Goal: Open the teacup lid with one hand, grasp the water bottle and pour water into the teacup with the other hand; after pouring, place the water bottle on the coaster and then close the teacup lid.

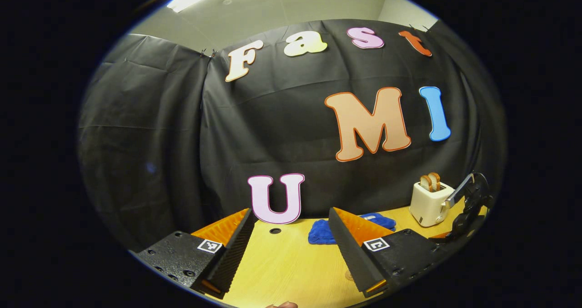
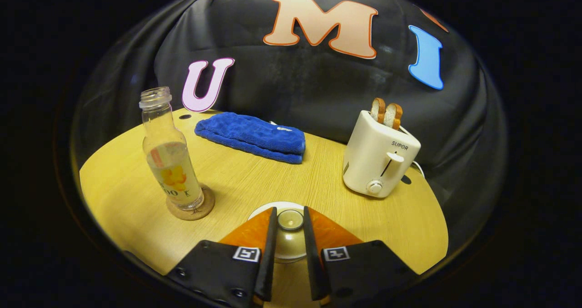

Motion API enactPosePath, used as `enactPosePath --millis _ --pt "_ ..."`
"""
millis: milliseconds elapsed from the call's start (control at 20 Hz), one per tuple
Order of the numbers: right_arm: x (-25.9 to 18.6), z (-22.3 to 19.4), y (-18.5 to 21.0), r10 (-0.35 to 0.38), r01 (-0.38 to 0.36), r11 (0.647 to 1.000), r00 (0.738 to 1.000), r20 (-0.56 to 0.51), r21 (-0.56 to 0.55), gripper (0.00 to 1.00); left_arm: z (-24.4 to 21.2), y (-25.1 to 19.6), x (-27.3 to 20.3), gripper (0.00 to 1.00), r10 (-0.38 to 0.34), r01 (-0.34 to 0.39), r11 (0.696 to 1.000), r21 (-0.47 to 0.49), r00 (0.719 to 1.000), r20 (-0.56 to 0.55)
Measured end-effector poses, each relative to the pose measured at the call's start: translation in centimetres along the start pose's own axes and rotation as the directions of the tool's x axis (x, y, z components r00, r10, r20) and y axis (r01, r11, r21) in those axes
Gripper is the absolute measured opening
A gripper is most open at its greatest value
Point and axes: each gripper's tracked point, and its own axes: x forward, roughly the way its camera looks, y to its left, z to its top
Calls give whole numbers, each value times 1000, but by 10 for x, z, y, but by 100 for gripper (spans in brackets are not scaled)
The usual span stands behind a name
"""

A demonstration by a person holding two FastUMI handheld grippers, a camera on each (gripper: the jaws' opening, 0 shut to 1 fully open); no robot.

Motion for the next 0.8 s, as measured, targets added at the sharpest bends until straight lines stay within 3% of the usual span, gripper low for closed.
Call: enactPosePath --millis 100,400,600,800 --pt "1 0 1 8 -8 1000 1000 -2 9 31 -2 -1 0 96 -5 5 1000 -2 1000 -2" --pt "-11 18 -5 20 -21 998 1000 22 62 31 -10 -14 3 96 -56 56 998 -28 998 6" --pt "-29 39 -13 30 -35 994 998 46 108 32 -22 -48 11 96 -169 171 984 -44 985 41" --pt "-50 57 -34 -11 2 992 998 69 125 31 -54 -75 16 96 -246 246 968 -46 969 20"
